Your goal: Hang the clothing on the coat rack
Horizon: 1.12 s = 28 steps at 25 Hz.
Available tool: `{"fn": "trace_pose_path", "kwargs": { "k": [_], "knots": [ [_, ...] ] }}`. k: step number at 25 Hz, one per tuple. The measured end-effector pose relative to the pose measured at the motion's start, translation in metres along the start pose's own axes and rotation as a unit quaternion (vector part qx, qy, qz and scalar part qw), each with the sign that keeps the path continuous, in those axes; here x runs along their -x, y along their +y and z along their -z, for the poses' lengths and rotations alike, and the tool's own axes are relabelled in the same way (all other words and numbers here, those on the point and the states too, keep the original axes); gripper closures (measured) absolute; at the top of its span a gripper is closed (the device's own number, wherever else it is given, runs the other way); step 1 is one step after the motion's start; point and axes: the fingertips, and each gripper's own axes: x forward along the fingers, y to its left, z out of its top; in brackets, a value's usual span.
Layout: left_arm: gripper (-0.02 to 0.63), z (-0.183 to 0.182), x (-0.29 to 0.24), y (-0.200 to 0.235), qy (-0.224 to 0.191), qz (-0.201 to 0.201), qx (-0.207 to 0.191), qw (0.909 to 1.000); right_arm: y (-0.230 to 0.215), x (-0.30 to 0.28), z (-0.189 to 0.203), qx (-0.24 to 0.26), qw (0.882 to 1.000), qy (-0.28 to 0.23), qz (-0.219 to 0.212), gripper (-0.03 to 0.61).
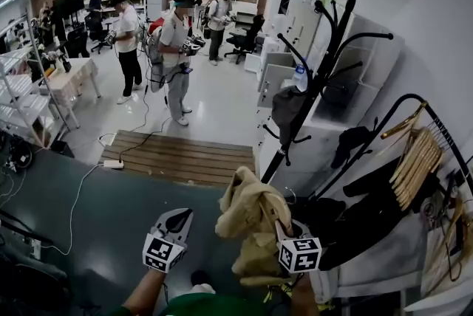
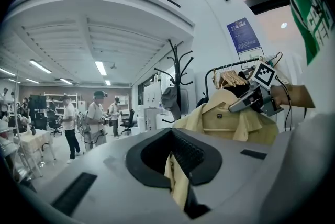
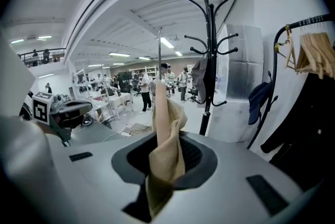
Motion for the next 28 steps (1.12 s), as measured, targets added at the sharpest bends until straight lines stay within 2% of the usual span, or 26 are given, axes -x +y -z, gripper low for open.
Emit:
{"fn": "trace_pose_path", "kwargs": {
  "k": [6,15,20,28],
  "knots": [
    [0.611,0.003,-0.013,0.037,-0.005,0.011,0.004,0.9999,0.011,-0.035,-0.029,0.0,1.0,-0.012,0.008,0.509],
    [0.611,0.001,-0.019,0.081,-0.018,-0.007,0.018,0.9997,0.024,-0.075,-0.062,0.006,1.0,-0.012,0.001,0.509],
    [0.611,-0.002,-0.026,0.09,-0.018,-0.019,0.02,0.9995,0.023,-0.092,-0.071,0.011,1.0,-0.008,-0.009,0.509],
    [0.611,0.002,-0.045,0.08,-0.004,-0.029,0.022,0.9993,0.01,-0.106,-0.073,0.016,1.0,0.004,-0.024,0.509]
  ]
}}
